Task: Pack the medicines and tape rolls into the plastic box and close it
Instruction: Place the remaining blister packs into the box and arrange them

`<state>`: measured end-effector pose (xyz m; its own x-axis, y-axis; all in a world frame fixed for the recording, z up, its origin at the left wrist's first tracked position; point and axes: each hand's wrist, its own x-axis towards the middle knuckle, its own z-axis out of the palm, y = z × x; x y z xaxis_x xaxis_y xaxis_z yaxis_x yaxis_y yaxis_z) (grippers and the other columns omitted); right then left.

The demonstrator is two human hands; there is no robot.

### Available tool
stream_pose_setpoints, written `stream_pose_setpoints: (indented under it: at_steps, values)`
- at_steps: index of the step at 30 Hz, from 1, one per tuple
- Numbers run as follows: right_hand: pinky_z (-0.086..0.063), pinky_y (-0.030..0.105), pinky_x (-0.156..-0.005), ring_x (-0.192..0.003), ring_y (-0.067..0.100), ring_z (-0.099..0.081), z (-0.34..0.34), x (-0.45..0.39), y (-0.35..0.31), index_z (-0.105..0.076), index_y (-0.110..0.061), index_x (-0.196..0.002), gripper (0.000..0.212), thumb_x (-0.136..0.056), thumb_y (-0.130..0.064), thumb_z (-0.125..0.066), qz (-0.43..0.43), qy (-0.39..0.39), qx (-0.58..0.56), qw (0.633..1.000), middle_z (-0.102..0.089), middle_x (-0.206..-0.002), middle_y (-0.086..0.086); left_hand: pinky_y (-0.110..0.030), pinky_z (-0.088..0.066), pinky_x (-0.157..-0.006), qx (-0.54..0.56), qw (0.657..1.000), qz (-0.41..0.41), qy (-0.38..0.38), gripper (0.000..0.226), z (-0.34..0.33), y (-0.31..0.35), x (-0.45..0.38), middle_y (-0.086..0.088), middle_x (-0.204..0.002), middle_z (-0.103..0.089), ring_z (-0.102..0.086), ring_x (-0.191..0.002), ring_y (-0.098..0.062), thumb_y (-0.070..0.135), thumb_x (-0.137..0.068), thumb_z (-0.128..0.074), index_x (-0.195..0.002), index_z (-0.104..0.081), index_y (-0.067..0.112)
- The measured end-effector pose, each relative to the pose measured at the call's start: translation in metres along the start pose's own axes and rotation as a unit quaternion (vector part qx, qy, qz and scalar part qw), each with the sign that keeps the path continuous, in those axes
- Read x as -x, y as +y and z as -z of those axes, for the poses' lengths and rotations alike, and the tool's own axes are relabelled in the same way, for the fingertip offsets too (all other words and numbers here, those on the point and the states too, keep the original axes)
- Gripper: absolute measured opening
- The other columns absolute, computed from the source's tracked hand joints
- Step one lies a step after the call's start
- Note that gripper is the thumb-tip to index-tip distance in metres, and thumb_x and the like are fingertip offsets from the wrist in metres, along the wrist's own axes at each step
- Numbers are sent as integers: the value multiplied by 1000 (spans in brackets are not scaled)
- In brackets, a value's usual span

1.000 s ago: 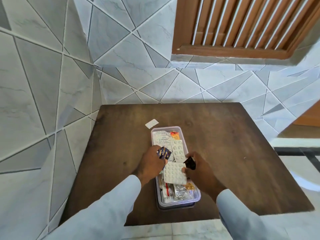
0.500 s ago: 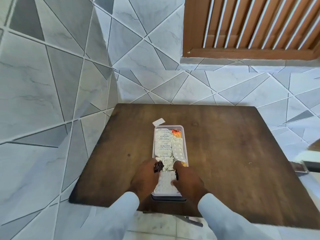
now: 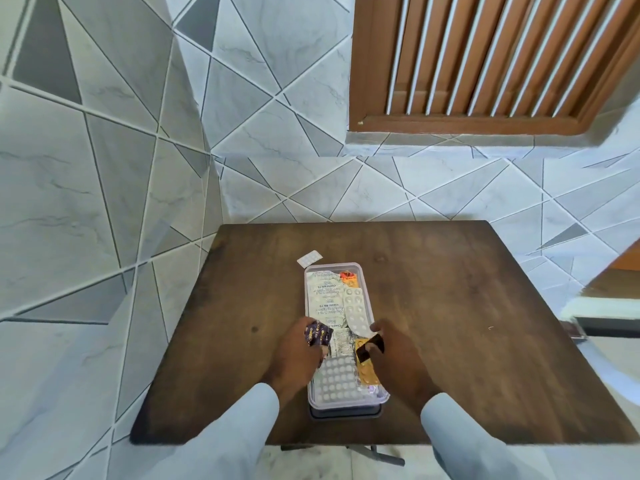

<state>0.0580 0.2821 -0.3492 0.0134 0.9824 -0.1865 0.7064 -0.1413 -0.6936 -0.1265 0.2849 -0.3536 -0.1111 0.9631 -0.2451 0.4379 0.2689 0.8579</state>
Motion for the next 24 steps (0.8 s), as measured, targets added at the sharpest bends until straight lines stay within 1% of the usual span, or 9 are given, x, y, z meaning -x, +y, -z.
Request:
stream_pose_setpoints:
  at_steps: [3,5,9,12,14,16,20,21,24]
  values:
    - [-47,15,-50,-70,9,-63,1,-4,-3,-47,-19,-124,28,-97,-10,-48,-25,-2,-51,998,-63,-84,0,-26,-48,-71,-1,1000,-12,11,25,-4,4,-10,11,-91,-61,-59,-86,-14,8,-91,-57,-98,-52,31]
    - [-45,12,-46,-70,10,-63,0,-7,-3,-48,-17,-123,28,-97,-7,-49,-37,5,-77,996,-65,-85,5,-27,-47,-76,7,1000,-2,20,24,-5,4,-18,6,-101,-62,-59,-92,-16,10,-94,-52,-107,-54,29]
    - [-55,27,-64,-80,12,-66,-6,-12,-3,-55,-18,-114,22,-93,-9,-55,-67,48,-114,990,-68,-88,2,-23,-50,-64,-8,1000,21,19,30,-8,1,-28,1,-109,-63,-61,-90,-16,11,-93,-53,-121,-53,23]
    - [-53,24,-59,-79,11,-65,-11,-15,-1,-59,-17,-108,16,-92,-11,-59,-95,73,-145,982,-67,-89,1,-35,-56,-78,-62,997,17,30,27,-10,-2,-32,-1,-106,-67,-64,-91,-23,15,-90,-57,-115,-53,25]
    - [-52,23,-52,-76,13,-66,-14,-17,-1,-60,-16,-103,14,-91,-9,-62,-105,93,-176,974,-68,-87,3,-38,-57,-76,-79,996,14,34,18,-12,-5,-33,-2,-97,-69,-66,-85,-24,21,-88,-59,-104,-52,27]
    - [-51,19,-51,-75,14,-67,-17,-19,-1,-60,-16,-99,15,-88,-6,-64,-111,109,-196,968,-69,-86,3,-37,-57,-73,-106,994,10,39,15,-13,-6,-31,-1,-94,-69,-66,-82,-22,26,-88,-59,-100,-52,28]
    - [-58,33,-66,-78,17,-68,-21,-25,0,-60,-16,-101,20,-85,-9,-69,-114,115,-185,969,-70,-86,3,-35,-45,-96,-215,973,-44,64,34,-17,-11,-28,-2,-123,-57,-51,-116,-23,29,-93,-54,-126,-57,19]
    - [-58,33,-67,-78,16,-68,-22,-26,0,-60,-17,-102,20,-86,-11,-68,-110,114,-169,973,-71,-88,2,-34,-42,-98,-224,971,-49,66,36,-17,-12,-27,-3,-126,-54,-48,-120,-23,28,-95,-52,-129,-56,18]
    - [-49,15,-55,-80,12,-66,-23,-26,-1,-58,-21,-110,22,-90,-17,-66,-77,97,-105,987,-69,-98,1,-31,-44,-95,-222,973,-57,40,31,-15,-16,-24,-5,-122,-58,-53,-113,-21,21,-93,-54,-123,-58,15]
